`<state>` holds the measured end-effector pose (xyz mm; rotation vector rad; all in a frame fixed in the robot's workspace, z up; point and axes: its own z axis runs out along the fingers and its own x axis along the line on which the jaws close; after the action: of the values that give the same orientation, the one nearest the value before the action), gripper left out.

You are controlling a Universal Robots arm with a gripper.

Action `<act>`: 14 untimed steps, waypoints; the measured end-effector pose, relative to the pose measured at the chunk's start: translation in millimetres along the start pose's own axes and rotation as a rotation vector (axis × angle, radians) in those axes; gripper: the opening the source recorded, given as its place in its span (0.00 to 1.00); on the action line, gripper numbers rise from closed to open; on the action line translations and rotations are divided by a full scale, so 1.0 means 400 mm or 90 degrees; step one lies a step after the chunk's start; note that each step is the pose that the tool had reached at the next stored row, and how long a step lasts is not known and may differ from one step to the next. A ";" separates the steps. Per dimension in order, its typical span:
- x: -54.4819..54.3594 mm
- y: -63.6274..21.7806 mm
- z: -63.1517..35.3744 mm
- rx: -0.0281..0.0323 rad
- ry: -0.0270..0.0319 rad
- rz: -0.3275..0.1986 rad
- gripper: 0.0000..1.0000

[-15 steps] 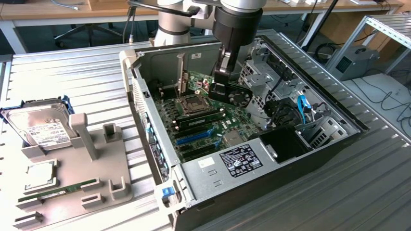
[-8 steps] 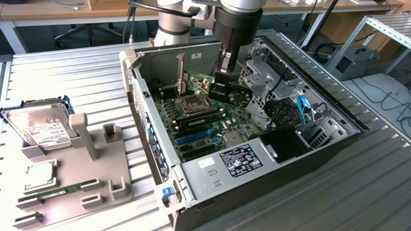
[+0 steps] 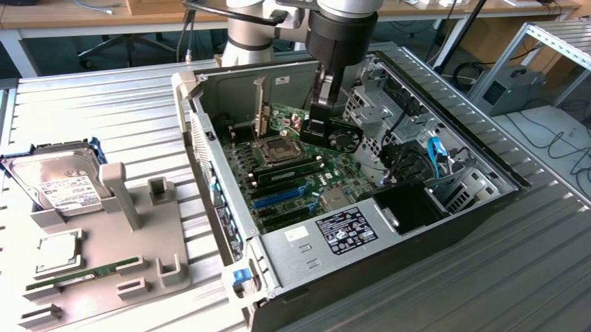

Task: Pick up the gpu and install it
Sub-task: 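Insert the gpu into the slot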

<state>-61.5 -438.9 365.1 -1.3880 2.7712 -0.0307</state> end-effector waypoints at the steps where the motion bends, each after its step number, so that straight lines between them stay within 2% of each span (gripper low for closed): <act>1: 0.000 0.000 0.000 0.0000 -0.0001 -0.002 0.26; 14: 0.000 0.000 0.000 -0.0008 -0.0011 -0.028 0.26</act>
<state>-61.5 -438.9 365.0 -1.4493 2.7391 -0.0292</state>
